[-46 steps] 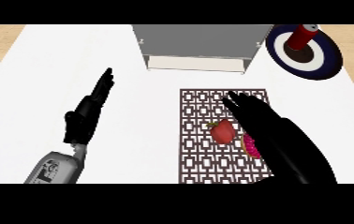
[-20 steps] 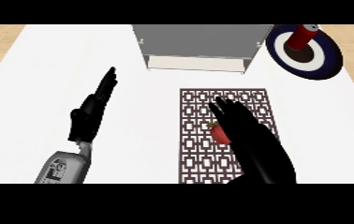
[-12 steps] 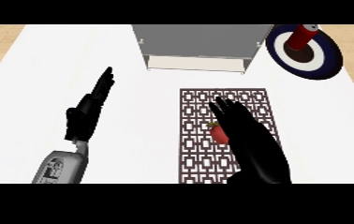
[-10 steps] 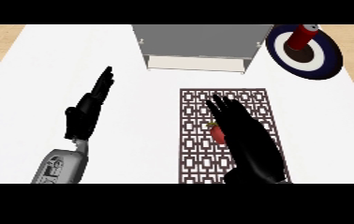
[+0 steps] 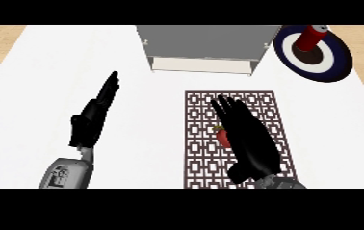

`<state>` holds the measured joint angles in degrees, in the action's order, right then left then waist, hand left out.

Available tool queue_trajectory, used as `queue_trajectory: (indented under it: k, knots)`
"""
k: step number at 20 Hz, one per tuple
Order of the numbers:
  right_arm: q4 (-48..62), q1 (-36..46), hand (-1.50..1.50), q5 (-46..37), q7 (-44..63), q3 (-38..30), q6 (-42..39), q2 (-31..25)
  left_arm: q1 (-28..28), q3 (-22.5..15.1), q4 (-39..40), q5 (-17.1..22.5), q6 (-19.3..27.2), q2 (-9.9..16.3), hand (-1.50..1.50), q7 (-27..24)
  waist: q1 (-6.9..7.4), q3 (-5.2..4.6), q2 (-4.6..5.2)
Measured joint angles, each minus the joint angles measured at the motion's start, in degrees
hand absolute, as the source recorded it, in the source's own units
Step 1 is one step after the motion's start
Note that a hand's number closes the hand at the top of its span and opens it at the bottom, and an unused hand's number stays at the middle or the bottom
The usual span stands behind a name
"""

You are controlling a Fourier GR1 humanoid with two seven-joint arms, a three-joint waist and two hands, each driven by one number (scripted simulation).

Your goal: Pick the bell pepper from the placemat and place it in the tiered shelf

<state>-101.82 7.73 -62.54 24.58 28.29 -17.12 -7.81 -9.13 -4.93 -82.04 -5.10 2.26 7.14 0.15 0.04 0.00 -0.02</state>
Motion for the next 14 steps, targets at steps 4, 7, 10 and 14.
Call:
queue_trajectory:
  k: [4,7,10,14]
  knots:
    - [2.52,-0.26,-1.50,-1.17,-2.25,-1.51,1.30,0.78,-0.81,0.81,0.39,-0.75,-0.32,-0.54,0.00,0.53,-0.03,0.00,0.01]
    - [3.93,-1.08,-1.50,-1.34,-4.69,-2.98,2.23,0.37,-1.16,1.35,-0.04,-0.98,-0.82,-0.71,0.00,1.09,-0.04,0.00,0.01]
    - [6.22,-0.43,-1.50,-1.89,-6.00,-3.89,2.46,1.23,-2.01,2.51,1.04,-0.83,-1.90,-0.38,0.00,0.82,-0.04,-0.01,0.00]
    - [6.29,-1.87,-1.50,-2.72,-7.56,-4.26,2.47,1.40,-1.12,3.04,-0.10,-0.74,-3.05,-0.47,0.00,1.07,-0.05,0.00,0.01]
